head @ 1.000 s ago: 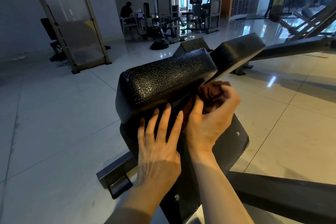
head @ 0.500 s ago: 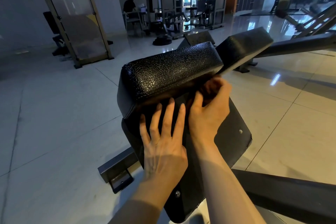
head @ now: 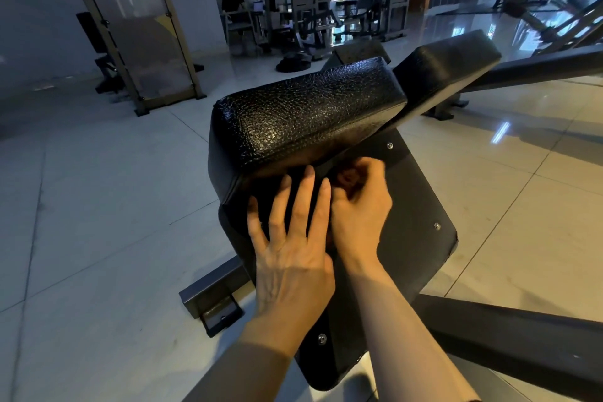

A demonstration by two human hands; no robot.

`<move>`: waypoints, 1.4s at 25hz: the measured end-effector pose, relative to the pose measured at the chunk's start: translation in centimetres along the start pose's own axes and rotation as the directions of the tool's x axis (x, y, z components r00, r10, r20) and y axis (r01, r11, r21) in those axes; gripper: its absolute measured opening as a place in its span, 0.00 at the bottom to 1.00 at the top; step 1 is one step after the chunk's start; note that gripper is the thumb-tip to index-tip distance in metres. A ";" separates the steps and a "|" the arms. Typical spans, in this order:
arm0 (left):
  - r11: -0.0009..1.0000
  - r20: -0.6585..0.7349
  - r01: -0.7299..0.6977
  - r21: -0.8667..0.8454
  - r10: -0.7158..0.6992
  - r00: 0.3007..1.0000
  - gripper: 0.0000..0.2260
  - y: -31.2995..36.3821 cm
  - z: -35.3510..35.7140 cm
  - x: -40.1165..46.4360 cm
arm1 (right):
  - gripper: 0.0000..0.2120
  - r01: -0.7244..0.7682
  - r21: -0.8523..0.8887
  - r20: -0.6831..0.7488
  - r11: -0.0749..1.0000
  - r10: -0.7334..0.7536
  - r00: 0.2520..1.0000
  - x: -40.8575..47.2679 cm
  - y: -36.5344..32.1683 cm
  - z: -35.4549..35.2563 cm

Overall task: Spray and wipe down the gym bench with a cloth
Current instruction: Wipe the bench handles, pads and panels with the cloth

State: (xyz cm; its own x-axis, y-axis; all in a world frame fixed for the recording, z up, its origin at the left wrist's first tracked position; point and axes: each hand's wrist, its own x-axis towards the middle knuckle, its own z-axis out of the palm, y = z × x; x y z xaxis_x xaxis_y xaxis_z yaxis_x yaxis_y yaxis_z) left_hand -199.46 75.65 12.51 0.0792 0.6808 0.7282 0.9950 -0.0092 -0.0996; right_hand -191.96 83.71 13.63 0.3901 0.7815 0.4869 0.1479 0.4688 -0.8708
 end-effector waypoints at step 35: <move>0.993 0.062 -0.074 -0.092 0.080 0.995 0.41 -4.4 -3.1 -3.4 | 0.14 0.110 0.097 0.025 0.989 -0.112 0.993 -3.1 -3.7 1.2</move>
State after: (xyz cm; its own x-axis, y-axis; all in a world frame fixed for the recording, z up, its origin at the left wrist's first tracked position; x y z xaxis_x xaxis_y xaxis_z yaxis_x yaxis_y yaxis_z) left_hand -203.88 71.15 12.57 0.1544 0.7219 0.6746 0.9878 -0.1268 -0.0903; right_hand -194.83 80.00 15.42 0.3485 0.7337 0.5833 0.1005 0.5894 -0.8015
